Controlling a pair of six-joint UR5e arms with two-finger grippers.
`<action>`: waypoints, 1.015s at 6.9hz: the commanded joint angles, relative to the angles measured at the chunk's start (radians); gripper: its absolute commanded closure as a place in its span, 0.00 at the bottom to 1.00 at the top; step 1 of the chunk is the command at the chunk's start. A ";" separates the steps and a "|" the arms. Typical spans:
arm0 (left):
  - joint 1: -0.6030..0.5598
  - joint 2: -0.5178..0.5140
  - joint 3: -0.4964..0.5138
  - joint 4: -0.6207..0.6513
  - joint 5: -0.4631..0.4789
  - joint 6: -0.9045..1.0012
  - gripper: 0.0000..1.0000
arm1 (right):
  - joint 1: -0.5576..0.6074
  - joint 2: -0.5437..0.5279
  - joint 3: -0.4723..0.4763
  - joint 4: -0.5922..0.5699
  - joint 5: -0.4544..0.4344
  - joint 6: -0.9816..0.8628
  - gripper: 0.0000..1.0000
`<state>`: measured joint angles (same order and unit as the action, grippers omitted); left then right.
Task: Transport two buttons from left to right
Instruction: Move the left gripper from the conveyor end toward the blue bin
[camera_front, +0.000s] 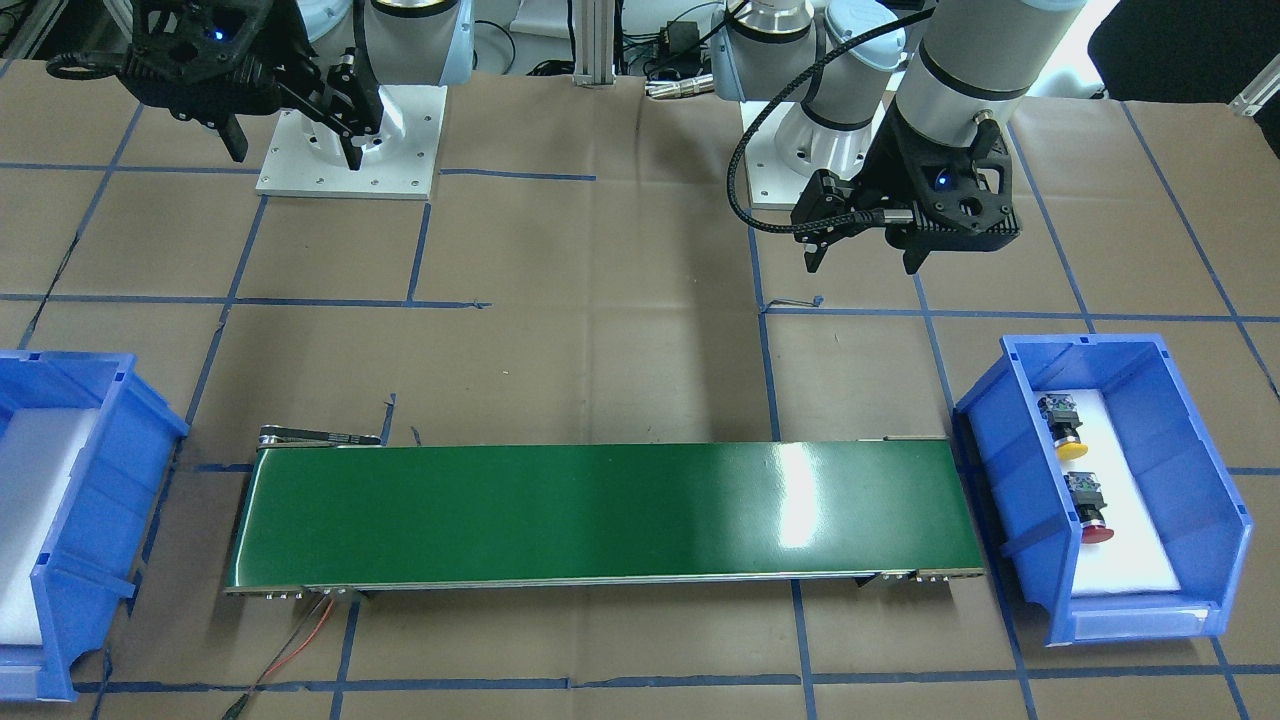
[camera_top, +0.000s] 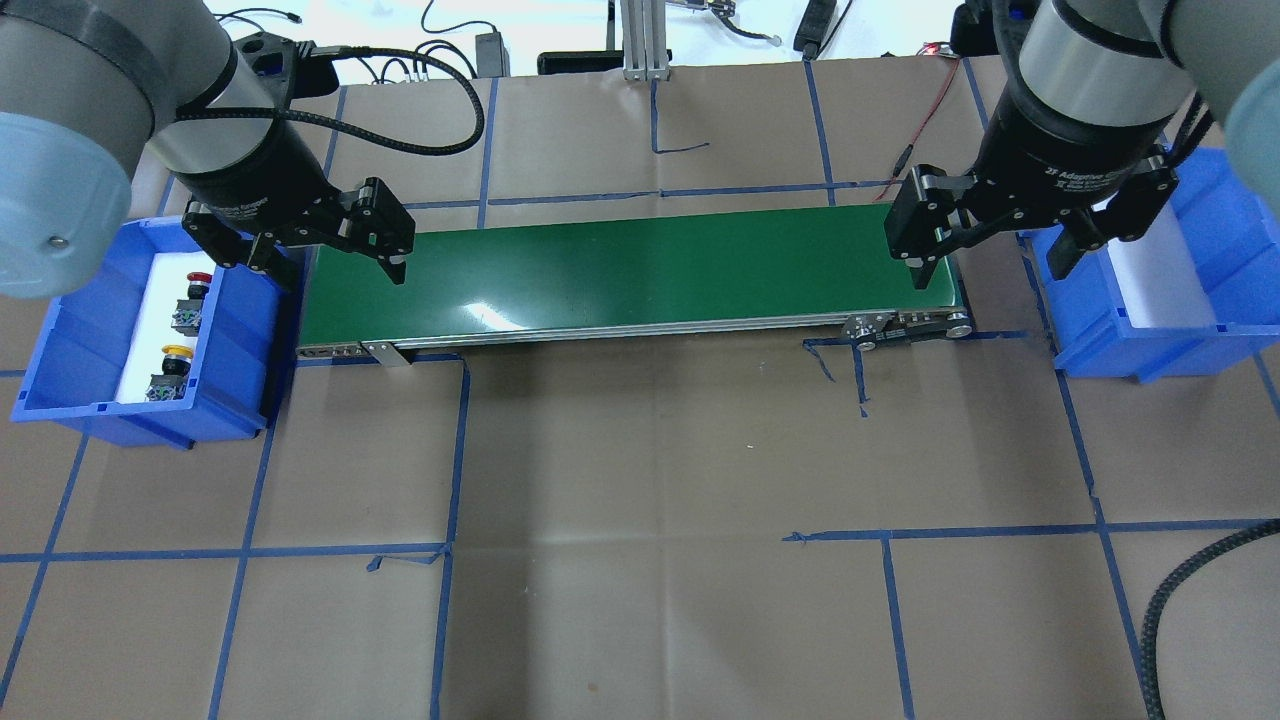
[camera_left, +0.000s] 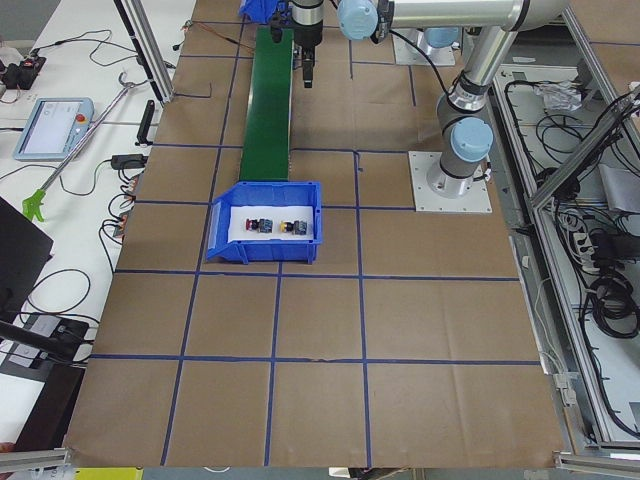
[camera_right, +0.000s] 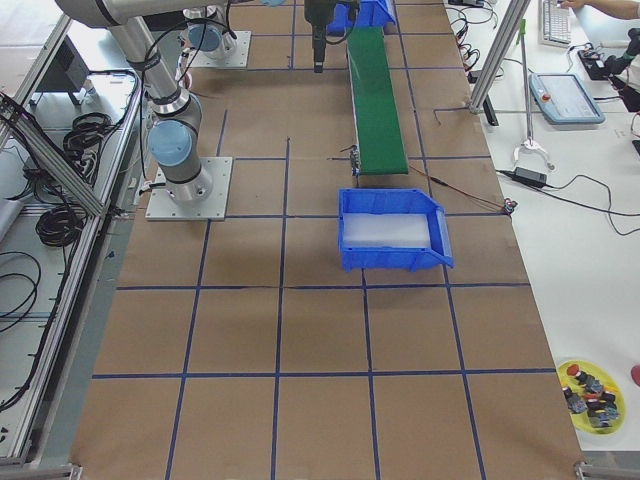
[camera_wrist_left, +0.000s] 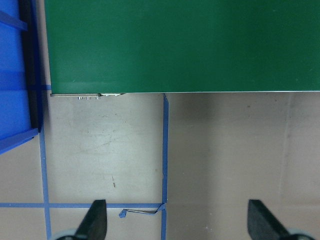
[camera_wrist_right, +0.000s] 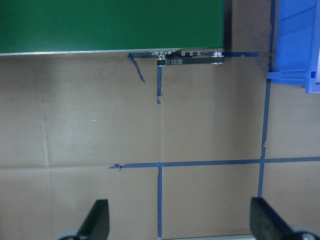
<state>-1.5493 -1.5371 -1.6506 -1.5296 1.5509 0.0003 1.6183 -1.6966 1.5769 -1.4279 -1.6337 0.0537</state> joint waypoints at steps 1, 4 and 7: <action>0.000 0.000 0.000 -0.001 0.005 0.003 0.00 | 0.000 0.000 0.000 0.000 0.000 0.000 0.00; 0.000 -0.006 0.000 -0.001 0.061 -0.003 0.00 | 0.000 0.000 0.000 0.000 0.000 0.000 0.00; 0.024 -0.005 -0.002 -0.003 0.061 0.017 0.00 | 0.000 0.002 0.002 0.000 0.000 0.000 0.00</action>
<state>-1.5402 -1.5430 -1.6510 -1.5313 1.6121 0.0111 1.6183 -1.6955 1.5779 -1.4281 -1.6337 0.0537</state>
